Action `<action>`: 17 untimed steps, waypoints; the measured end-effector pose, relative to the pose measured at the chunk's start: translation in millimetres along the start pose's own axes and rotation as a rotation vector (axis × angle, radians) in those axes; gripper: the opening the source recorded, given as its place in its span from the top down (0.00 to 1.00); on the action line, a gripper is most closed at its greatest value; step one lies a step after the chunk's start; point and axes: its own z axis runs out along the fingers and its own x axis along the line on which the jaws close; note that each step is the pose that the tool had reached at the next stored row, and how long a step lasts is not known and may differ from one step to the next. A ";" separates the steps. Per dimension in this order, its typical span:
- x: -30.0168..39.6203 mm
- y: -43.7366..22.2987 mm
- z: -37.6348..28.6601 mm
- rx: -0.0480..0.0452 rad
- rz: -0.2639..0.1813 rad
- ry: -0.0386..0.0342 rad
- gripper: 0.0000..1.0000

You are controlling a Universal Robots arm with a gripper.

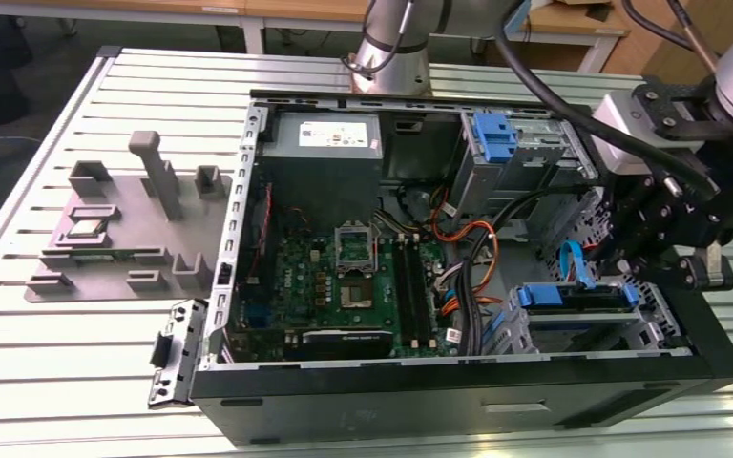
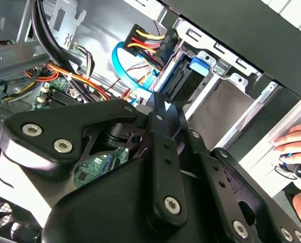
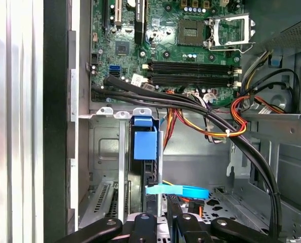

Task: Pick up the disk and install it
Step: 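Insert the second disk wire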

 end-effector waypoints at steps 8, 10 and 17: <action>-0.8 -3.9 0.2 0.0000 0.000 0.0001 0.76; -1.3 -4.1 0.2 0.0000 0.000 0.0002 0.76; -1.5 -4.8 0.3 0.0000 0.000 0.0001 0.76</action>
